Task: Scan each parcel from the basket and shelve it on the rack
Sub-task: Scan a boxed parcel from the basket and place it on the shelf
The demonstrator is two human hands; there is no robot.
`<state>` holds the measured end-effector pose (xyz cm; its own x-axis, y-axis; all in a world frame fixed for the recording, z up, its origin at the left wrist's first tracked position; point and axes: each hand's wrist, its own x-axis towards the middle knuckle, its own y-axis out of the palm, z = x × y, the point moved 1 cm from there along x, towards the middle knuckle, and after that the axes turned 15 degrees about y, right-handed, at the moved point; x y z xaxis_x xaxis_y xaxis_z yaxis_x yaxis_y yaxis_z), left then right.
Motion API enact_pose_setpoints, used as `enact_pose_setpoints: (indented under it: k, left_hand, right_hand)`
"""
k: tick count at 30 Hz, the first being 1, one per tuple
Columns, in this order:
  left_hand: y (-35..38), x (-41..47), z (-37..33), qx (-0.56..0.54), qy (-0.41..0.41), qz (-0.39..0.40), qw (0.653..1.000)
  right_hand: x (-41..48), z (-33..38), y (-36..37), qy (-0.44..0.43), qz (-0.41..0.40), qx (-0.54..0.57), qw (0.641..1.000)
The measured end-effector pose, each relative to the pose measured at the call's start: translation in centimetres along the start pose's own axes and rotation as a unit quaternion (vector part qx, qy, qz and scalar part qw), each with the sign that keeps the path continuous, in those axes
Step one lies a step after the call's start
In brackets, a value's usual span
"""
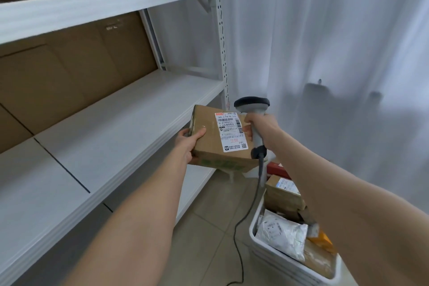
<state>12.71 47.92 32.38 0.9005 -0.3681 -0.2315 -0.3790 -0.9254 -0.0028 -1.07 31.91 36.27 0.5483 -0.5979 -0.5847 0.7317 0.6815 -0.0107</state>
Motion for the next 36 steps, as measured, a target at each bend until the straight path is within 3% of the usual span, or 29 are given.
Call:
enact_pose_setpoints:
  k: [11,25,36]
  left_hand:
    - [1.2,-0.1,-1.3,-0.013,-0.002,-0.031,0.999]
    - [1.8,-0.7,-3.0,-0.002,0.003,-0.052,0.999]
    - [2.1,-2.0,-5.2,0.018,0.027,-0.061,0.998]
  right_hand:
    - [-1.8,2.7,-0.2,0.001,0.066,-0.098,0.993]
    - [-2.9,4.8,-1.6,0.003,0.099,-0.135,0.986]
    - [-4.9,6.3,-2.8,-0.046,0.111,-0.14,0.983]
